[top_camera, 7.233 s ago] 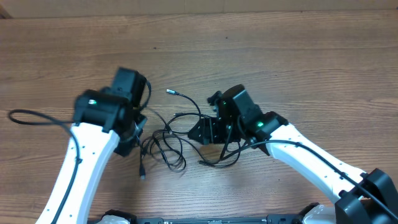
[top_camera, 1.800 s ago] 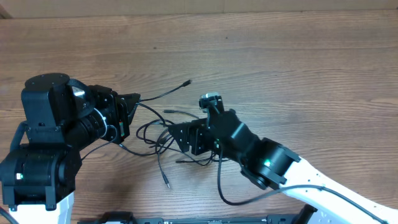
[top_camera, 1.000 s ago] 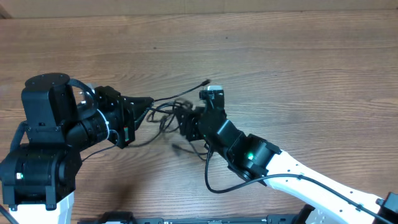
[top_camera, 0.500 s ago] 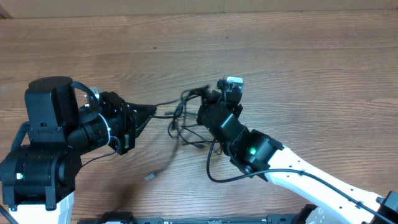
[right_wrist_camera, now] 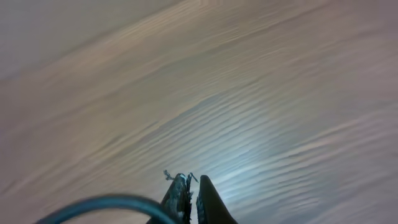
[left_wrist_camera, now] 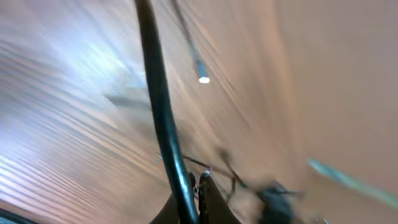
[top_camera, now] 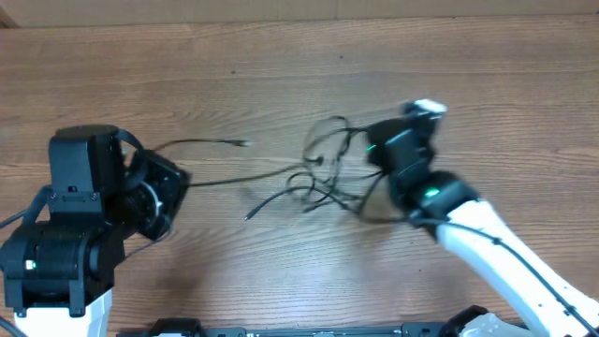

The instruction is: Untangle cables

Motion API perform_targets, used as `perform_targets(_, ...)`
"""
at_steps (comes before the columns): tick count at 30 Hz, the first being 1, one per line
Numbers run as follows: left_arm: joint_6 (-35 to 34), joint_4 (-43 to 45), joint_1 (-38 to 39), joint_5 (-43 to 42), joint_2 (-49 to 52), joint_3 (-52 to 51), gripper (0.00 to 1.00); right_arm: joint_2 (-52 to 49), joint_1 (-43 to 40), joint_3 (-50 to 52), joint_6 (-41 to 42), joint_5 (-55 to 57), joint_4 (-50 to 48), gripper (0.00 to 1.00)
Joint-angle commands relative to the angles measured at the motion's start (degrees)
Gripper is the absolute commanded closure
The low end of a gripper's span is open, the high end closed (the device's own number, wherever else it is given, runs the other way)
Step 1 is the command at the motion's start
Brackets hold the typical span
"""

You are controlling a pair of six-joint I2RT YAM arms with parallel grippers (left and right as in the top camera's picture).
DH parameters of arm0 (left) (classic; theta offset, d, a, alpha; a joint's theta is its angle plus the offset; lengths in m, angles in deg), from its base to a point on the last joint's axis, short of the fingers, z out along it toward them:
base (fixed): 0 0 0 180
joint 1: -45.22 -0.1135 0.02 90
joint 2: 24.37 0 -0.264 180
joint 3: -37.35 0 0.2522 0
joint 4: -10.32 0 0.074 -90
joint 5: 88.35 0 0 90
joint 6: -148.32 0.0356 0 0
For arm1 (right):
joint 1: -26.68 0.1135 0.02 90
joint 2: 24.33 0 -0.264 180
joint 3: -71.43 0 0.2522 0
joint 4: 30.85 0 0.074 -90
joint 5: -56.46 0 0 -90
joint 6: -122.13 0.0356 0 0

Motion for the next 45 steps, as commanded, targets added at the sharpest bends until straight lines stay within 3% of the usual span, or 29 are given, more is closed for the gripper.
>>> perform_targets(1, 3.37, -1.88, 0.00, 23.80, -0.31, 1.25, 0.96, 3.13, -10.16, -1.51, -3.65, -0.31, 0.70, 0.96)
perform_targets(7, 0.74, -2.19, -0.02, 38.32, -0.31, 1.25, 0.95, 4.52, -25.22, -1.51, -5.22, -9.75, 1.11, 0.96)
perform_targets(15, -6.49, -1.66, -4.57, 52.61, -0.04, 1.25, 0.96, 4.42, -38.12, -1.51, -5.40, -11.78, 1.09, 0.96)
perform_targets(22, -5.35, 1.73, -15.32, 50.84, 2.16, 1.25, 0.96, 4.42, -41.81, -1.51, -5.49, -16.26, 0.68, 0.96)
perform_targets(28, 3.45, 2.21, -18.01, 39.06, 6.58, 1.25, 0.96, 4.42, -40.37, -1.51, -7.56, -21.66, 0.46, 0.96)
perform_targets(32, 8.96, 4.48, -18.01, 40.57, 10.84, 1.25, 0.95, 4.42, -38.91, -1.51, -8.63, -23.85, 0.50, 0.96)
perform_targets(37, 8.59, 5.84, -19.23, 45.05, 19.06, 1.25, 0.94, 4.42, -35.89, -1.51, -9.62, -24.79, 1.03, 0.96)
perform_targets(45, 8.59, 7.45, -28.39, 36.37, 31.50, 1.25, 0.95, 4.42, -28.70, -1.51, -10.14, -24.74, 1.09, 0.96)
